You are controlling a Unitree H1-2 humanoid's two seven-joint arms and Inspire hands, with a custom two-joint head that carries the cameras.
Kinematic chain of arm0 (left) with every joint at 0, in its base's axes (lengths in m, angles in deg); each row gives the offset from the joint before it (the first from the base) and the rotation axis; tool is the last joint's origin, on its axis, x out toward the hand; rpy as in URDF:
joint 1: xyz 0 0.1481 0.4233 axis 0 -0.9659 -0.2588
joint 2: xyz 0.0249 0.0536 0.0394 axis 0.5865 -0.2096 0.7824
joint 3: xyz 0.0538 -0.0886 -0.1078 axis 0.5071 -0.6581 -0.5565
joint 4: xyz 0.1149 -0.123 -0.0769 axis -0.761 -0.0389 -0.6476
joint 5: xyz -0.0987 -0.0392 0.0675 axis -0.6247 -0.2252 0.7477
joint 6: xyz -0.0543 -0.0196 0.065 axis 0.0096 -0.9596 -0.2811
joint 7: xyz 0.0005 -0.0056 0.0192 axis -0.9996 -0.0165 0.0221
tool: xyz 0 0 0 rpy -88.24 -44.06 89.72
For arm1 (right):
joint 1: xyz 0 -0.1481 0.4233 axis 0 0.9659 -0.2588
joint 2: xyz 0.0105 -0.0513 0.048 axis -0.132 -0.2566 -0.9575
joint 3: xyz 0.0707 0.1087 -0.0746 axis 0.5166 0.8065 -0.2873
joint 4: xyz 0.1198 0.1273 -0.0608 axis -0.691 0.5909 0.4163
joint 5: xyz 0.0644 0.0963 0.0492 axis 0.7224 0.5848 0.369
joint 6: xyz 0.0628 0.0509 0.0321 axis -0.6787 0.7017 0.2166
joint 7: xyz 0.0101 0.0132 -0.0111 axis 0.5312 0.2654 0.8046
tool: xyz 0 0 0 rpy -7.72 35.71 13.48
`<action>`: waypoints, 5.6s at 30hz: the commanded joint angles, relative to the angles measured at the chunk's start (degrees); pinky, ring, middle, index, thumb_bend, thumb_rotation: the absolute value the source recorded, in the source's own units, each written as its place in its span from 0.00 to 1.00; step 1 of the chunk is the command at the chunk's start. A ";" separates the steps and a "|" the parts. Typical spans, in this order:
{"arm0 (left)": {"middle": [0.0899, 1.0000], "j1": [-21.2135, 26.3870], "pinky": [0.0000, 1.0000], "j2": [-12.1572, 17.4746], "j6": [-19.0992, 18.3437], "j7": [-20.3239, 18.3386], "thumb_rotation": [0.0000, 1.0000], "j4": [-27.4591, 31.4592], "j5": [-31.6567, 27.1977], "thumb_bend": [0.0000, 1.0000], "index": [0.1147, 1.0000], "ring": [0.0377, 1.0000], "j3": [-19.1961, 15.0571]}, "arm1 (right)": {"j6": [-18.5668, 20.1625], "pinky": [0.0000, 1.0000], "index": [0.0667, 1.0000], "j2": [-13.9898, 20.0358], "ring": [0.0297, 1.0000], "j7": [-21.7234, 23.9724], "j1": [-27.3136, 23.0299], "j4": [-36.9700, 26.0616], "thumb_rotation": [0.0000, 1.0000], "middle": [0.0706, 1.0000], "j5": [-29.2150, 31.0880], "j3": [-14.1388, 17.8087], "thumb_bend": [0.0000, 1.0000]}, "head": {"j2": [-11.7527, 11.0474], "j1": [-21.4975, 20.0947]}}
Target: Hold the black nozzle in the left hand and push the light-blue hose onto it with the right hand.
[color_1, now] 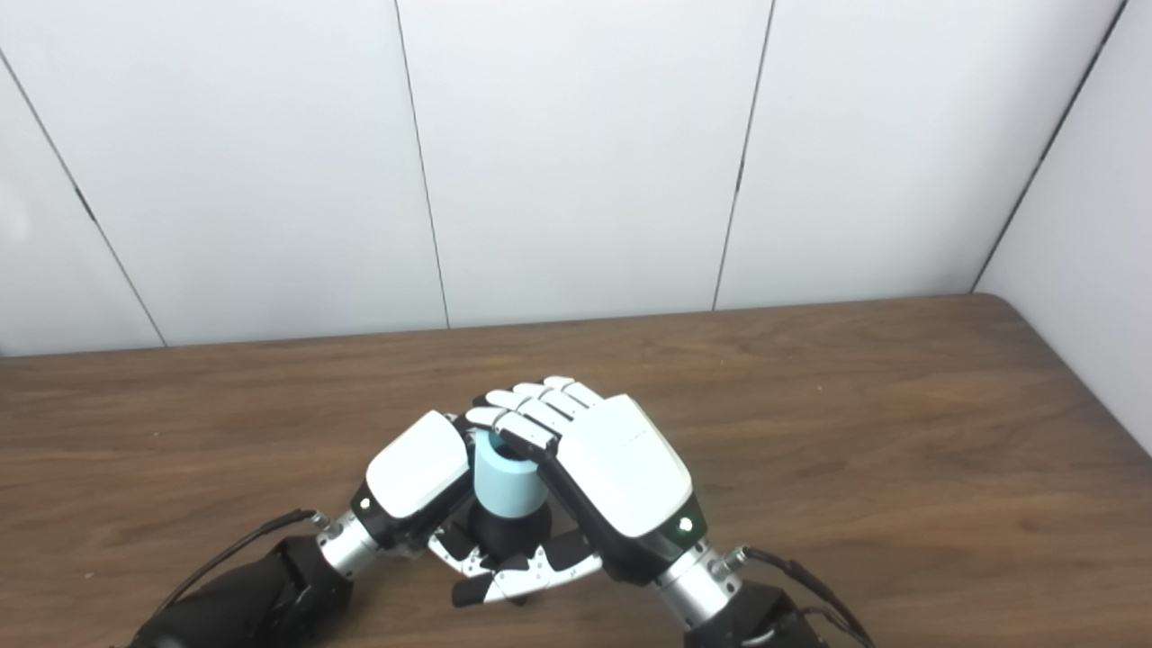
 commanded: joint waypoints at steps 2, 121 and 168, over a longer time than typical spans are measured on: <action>0.42 -12.86 0.32 -4.84 0.16 0.95 0.00 -4.23 -1.60 0.52 0.43 0.38 5.48 | -0.48 0.78 0.74 2.09 0.78 2.36 1.01 -0.10 0.89 0.78 -0.20 -0.70 0.82 | 0.00 -0.03; 0.39 -13.81 0.22 -4.92 0.15 -1.57 0.00 -3.28 1.20 0.52 0.44 0.25 2.76 | -0.30 0.90 0.86 6.58 0.93 7.14 2.68 2.59 0.79 0.91 -10.00 -6.65 0.75 | 0.05 0.34; 0.42 -14.50 0.34 -4.98 0.14 -2.79 0.00 -2.32 3.23 0.51 0.46 0.39 0.97 | -0.41 0.90 0.85 7.26 0.91 7.02 2.88 3.18 0.82 0.90 -7.84 -8.00 0.75 | 0.40 0.44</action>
